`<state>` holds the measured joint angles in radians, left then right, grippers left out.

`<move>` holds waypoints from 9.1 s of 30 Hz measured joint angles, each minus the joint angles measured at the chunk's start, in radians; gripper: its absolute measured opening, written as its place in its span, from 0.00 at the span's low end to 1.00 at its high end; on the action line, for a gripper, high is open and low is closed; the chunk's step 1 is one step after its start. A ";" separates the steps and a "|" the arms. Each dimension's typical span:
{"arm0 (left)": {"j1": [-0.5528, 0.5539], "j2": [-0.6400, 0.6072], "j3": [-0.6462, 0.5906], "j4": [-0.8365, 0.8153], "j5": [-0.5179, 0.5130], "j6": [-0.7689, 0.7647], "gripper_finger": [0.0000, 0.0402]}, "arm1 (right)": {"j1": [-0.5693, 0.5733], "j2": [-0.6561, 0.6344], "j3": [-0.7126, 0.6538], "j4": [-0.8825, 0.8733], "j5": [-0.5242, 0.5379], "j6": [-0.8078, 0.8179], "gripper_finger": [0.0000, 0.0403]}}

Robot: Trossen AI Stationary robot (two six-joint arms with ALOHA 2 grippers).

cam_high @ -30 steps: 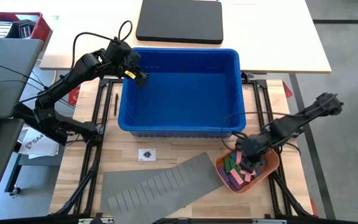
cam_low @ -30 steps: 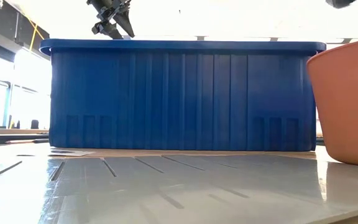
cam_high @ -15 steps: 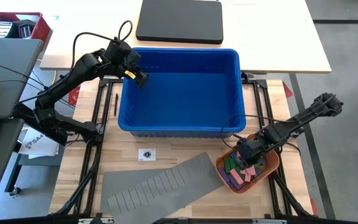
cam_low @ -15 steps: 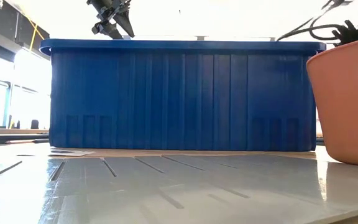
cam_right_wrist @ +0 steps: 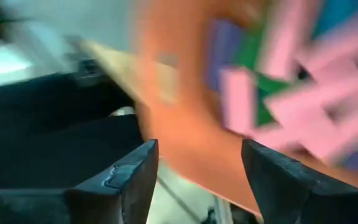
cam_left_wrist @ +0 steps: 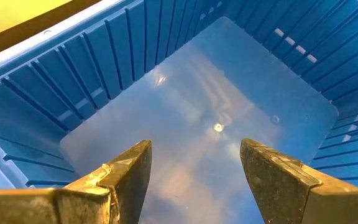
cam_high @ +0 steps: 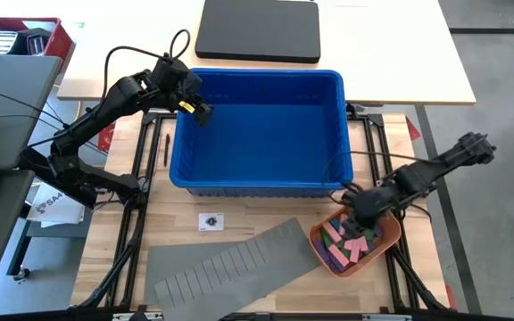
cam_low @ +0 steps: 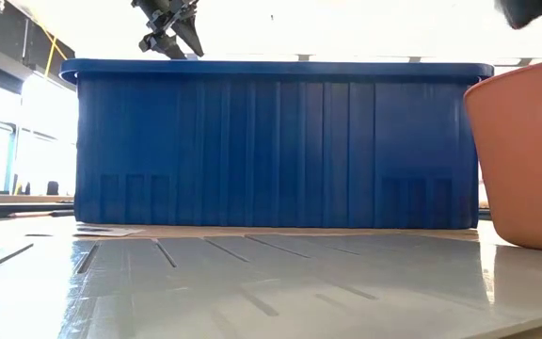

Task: Sort blocks
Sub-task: Put the pink block into the orange bin, then move the blue bin to the other table

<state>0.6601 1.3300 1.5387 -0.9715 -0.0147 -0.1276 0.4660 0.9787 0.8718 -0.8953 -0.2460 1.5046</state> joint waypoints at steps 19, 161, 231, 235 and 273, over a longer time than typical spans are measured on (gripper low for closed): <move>0.000 0.000 0.000 0.000 0.000 0.000 0.59 | -0.523 0.002 0.293 0.650 -0.014 -0.901 0.04; 0.000 0.000 -0.001 0.000 0.000 0.000 0.59 | -0.414 -0.907 -0.862 0.914 0.193 -1.530 0.00; -0.672 -1.328 -1.522 1.372 0.038 -0.259 0.59 | -0.413 -0.907 -0.862 0.915 0.188 -1.531 0.00; -0.689 -1.328 -1.523 1.327 0.065 -0.164 0.59 | -0.413 -0.907 -0.862 0.915 0.188 -1.531 0.00; -0.687 -1.327 -1.529 1.286 -0.126 0.312 0.59 | -0.413 -0.907 -0.862 0.915 0.189 -1.531 0.00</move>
<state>-0.0269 0.0032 0.0101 0.3149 -0.1410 0.1848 0.0532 0.0715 0.0100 0.0196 -0.0574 -0.0262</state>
